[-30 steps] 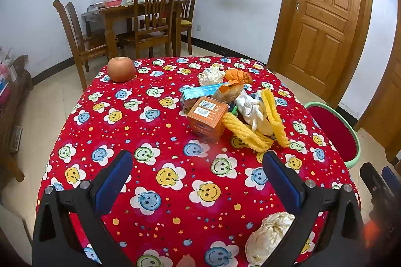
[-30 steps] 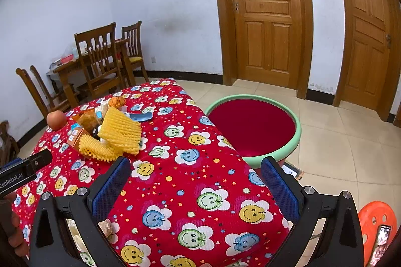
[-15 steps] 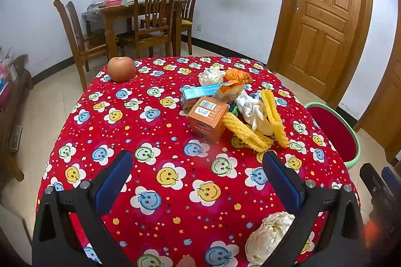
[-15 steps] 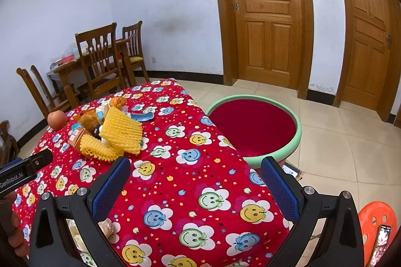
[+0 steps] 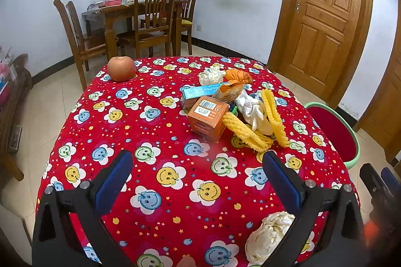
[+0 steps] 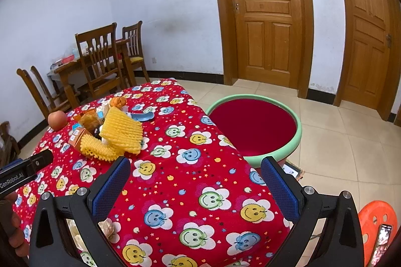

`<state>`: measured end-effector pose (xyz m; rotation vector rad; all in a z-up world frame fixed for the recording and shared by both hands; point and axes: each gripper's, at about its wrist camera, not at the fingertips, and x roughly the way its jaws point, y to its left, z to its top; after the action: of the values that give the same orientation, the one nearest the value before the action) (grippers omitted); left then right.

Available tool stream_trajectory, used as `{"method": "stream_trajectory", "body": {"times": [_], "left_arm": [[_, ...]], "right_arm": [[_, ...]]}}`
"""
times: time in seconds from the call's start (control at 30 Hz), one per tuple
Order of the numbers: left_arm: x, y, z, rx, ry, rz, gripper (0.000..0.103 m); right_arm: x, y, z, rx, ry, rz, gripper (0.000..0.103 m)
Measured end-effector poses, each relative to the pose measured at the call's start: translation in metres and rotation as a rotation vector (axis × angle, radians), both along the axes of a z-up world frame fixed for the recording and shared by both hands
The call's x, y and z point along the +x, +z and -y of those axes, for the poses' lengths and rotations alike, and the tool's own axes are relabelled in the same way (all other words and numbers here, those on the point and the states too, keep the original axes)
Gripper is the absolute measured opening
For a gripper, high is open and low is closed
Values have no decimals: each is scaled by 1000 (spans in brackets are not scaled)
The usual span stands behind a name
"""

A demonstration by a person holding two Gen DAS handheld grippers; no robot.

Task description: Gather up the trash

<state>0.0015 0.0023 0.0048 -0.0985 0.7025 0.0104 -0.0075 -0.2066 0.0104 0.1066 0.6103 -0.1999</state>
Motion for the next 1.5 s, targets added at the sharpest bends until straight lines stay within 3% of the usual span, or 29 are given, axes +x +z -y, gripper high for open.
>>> {"method": "stream_trajectory", "body": {"times": [1.5], "left_arm": [[-20, 10, -17, -9, 37, -4, 102]], "right_arm": [[-20, 7, -22, 22, 60, 26, 103]]}}
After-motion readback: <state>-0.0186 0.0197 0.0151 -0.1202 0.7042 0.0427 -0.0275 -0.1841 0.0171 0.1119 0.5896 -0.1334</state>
